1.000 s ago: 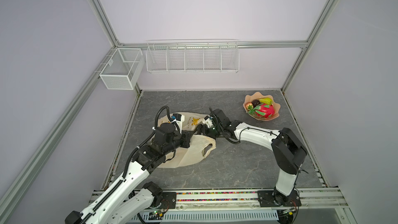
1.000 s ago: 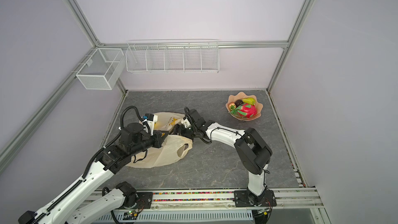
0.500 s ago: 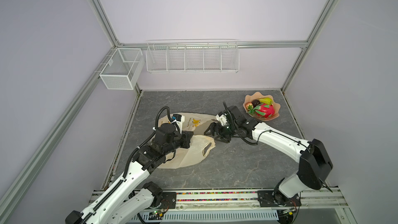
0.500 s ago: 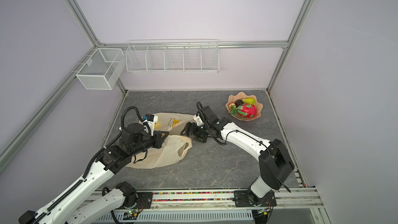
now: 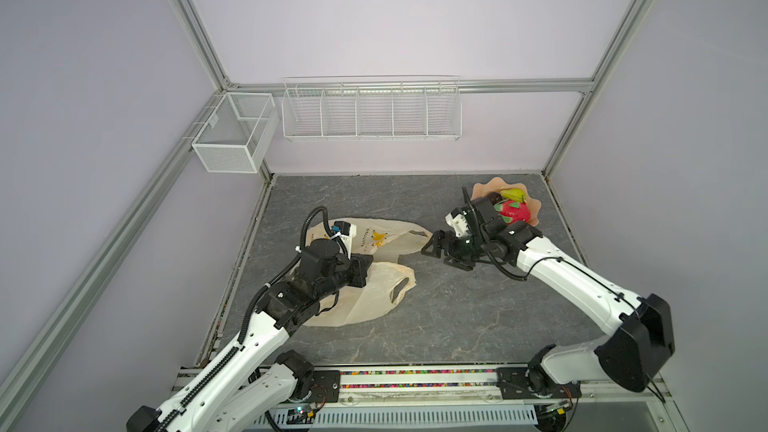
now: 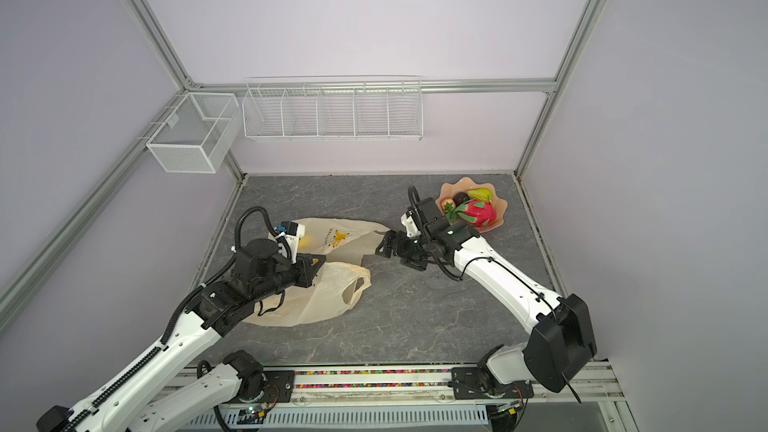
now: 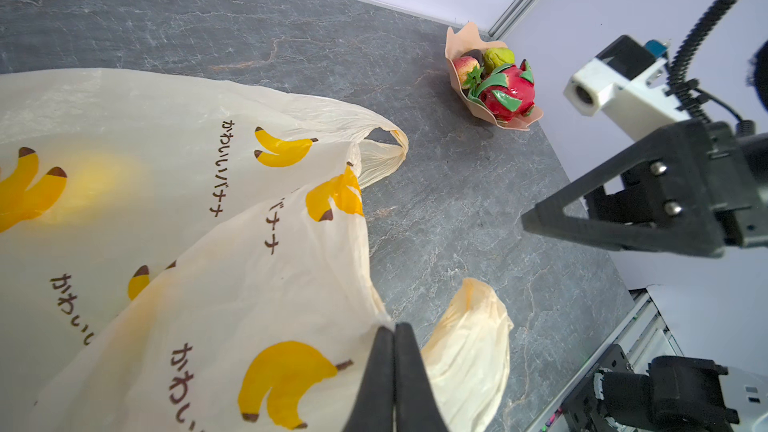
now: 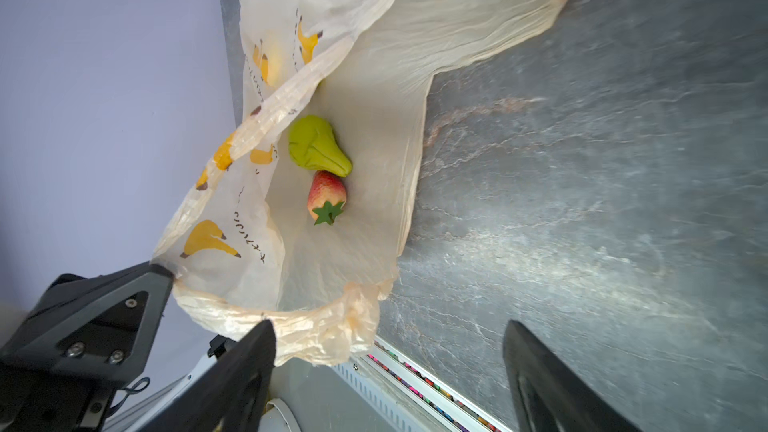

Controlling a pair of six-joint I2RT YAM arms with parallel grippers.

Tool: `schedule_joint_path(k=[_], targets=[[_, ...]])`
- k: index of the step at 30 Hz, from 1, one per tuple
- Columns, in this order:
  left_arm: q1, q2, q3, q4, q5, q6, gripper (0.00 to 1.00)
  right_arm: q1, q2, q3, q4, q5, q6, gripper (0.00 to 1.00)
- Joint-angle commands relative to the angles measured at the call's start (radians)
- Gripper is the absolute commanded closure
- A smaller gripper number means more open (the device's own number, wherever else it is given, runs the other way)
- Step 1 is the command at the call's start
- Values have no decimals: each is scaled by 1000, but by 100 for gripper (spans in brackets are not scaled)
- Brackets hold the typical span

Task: Place the fruits into the plastic bag
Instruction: 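Withdraw the open right gripper from the bag toward the bowl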

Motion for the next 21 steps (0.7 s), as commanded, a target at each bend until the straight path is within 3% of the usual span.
schedule_joint_path(k=[1, 9, 21], targets=[[2, -14, -11, 19, 6, -5, 100, -64, -59, 38, -160, 83, -95, 12], [2, -2, -4, 29, 17, -2, 100, -231, -161, 62, -312, 197, -202, 12], [2, -13, 2, 8, 15, -2, 100, -422, -151, 130, -333, 320, -325, 12]])
